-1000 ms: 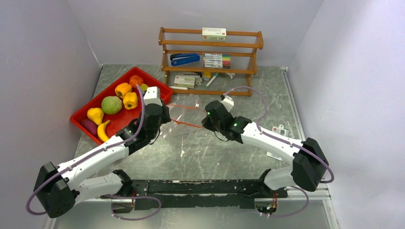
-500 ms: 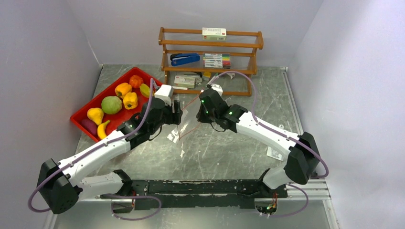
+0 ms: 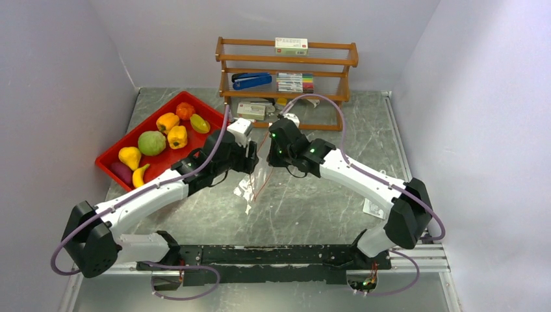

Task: Place the food in the zip-top bag and seal the zipper
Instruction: Open the zipper of the food storage bag, then pick up the fake vegetable from the bin, then place the fake vegetable in the zipper food storage bag.

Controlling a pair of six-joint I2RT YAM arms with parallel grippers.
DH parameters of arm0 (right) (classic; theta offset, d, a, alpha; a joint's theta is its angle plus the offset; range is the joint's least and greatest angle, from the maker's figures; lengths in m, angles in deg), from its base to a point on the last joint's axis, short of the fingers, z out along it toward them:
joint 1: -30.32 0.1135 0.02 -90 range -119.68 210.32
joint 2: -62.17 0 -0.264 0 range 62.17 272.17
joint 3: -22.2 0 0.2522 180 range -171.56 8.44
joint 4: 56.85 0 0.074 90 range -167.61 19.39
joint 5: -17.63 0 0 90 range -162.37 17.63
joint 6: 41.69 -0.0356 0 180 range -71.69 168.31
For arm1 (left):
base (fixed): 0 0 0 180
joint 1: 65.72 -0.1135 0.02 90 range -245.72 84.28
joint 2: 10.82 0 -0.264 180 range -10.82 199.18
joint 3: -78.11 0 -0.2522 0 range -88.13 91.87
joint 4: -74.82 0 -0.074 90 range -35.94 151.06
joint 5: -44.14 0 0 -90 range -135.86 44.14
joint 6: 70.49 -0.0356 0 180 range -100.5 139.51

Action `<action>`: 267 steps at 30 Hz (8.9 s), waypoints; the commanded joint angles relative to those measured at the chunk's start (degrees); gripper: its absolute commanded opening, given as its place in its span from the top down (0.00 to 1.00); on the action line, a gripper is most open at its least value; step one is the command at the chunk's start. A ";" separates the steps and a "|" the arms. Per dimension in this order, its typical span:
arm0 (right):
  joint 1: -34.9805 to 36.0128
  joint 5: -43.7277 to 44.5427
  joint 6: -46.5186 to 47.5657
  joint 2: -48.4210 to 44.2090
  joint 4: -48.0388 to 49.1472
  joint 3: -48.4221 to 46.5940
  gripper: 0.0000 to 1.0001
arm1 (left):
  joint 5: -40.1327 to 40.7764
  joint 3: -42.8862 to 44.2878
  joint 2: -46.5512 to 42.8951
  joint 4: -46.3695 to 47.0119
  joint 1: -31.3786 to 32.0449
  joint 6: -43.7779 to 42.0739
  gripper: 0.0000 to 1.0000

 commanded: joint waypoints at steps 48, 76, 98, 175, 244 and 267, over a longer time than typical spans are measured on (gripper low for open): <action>-10.80 -5.78 13.07 -1.21 -22.25 -16.74 1.00 | -13.75 4.43 -5.98 0.03 -3.52 3.34 0.47; -10.94 4.18 17.30 4.23 -37.78 -31.65 1.00 | 2.88 7.29 -4.65 -10.65 -25.95 2.57 0.01; -10.88 -2.27 17.56 -0.60 -29.19 -22.66 1.00 | -6.44 19.80 18.97 -14.94 -47.04 -6.08 0.07; -9.64 -8.41 13.69 1.41 -23.95 -18.00 1.00 | -48.40 9.54 3.35 -14.75 -44.96 -4.10 0.56; -3.17 -4.44 6.99 1.24 -18.04 -21.08 1.00 | -29.25 -6.12 -5.02 11.30 -6.75 32.52 0.47; -1.82 -5.34 3.96 -1.19 -7.50 -10.83 1.00 | -20.92 2.88 -6.41 -2.86 -1.50 28.12 0.24</action>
